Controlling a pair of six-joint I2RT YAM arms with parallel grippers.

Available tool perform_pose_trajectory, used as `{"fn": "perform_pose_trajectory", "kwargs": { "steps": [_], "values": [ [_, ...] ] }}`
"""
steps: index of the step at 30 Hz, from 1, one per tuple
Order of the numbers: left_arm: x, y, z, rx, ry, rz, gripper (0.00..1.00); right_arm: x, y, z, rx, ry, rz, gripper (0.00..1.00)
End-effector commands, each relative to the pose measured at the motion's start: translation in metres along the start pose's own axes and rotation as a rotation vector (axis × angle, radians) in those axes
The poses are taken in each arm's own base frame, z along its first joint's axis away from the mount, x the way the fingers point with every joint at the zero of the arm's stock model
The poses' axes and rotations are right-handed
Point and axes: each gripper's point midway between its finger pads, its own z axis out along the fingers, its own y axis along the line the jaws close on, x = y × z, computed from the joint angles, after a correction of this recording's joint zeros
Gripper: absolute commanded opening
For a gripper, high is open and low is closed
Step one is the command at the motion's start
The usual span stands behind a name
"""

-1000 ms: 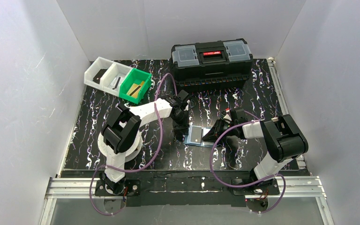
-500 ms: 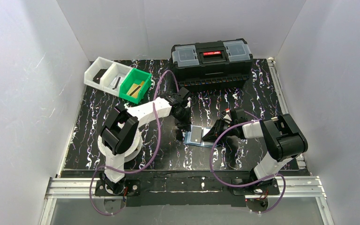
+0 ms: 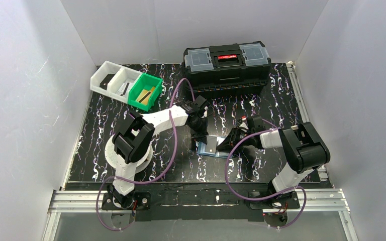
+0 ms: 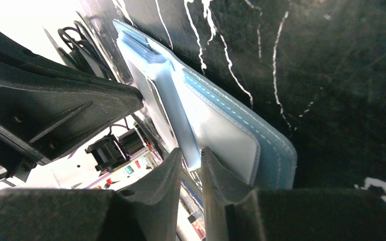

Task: Take the credit cards out of the card holder
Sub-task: Remove the credit card from the card holder.

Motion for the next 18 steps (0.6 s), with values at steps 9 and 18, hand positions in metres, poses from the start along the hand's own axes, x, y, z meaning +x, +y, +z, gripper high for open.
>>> {"fn": "perform_pose_trajectory", "kwargs": {
  "steps": [9, 18],
  "values": [
    [0.018, 0.011, 0.019, -0.067, 0.075, -0.063, 0.00, -0.008, 0.012, -0.002, -0.065, -0.044, -0.033, 0.27],
    [0.026, 0.011, 0.028, -0.089, 0.105, -0.093, 0.00, -0.007, 0.013, 0.000, -0.077, -0.038, -0.025, 0.18]
  ]
}}
